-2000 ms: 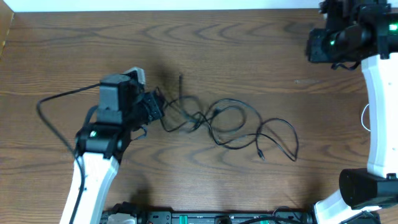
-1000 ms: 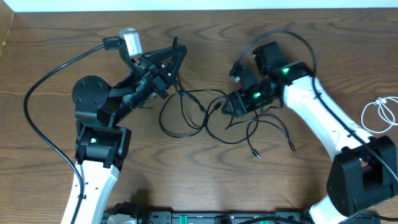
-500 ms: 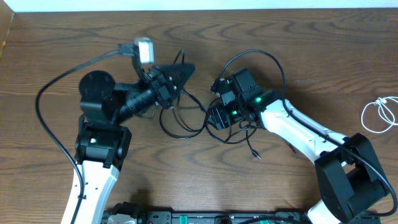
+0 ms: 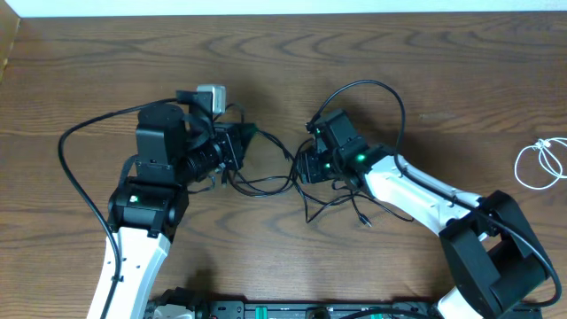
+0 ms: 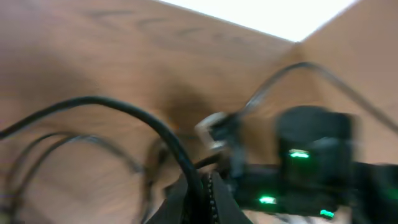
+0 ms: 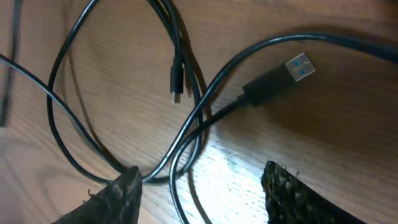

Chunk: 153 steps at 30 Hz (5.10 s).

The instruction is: Untangle cables

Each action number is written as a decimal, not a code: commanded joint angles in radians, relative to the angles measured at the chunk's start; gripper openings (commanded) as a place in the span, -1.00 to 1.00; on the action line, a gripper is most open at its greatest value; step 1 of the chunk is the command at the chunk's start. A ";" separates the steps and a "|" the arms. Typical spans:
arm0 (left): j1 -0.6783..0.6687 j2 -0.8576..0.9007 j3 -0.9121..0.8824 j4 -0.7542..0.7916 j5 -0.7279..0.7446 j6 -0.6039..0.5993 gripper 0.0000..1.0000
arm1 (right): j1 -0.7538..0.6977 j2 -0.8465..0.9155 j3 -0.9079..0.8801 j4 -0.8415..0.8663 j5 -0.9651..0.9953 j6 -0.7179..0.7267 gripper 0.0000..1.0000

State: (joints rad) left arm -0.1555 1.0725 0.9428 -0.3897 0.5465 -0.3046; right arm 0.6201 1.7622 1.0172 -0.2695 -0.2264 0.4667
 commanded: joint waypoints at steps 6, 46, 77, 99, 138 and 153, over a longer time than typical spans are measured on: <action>-0.001 0.000 0.011 -0.104 -0.201 0.079 -0.84 | 0.019 -0.009 0.014 -0.094 0.035 0.083 0.15; -0.001 0.050 0.010 -0.258 -0.331 0.090 -0.85 | -0.134 0.226 0.219 -0.201 0.214 -0.517 0.18; 0.050 0.050 0.010 -0.222 -0.817 -0.016 -0.85 | -0.815 -0.095 0.427 -0.565 0.418 -0.272 -0.98; 0.112 0.050 0.010 -0.170 -0.923 -0.188 -0.85 | -1.167 -0.161 0.428 -0.584 0.538 -0.095 -0.98; -0.216 0.205 0.010 0.112 0.009 -0.134 -0.85 | -0.933 -0.161 0.426 -0.715 -0.083 -0.454 0.20; -0.560 0.343 0.010 0.055 -0.226 0.129 -0.08 | -0.903 -0.161 0.426 -0.739 -0.068 -0.453 0.25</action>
State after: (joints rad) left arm -0.7052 1.4017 0.9432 -0.2878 0.4564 -0.2749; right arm -0.2855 1.6211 1.4334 -1.0046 -0.3004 0.0326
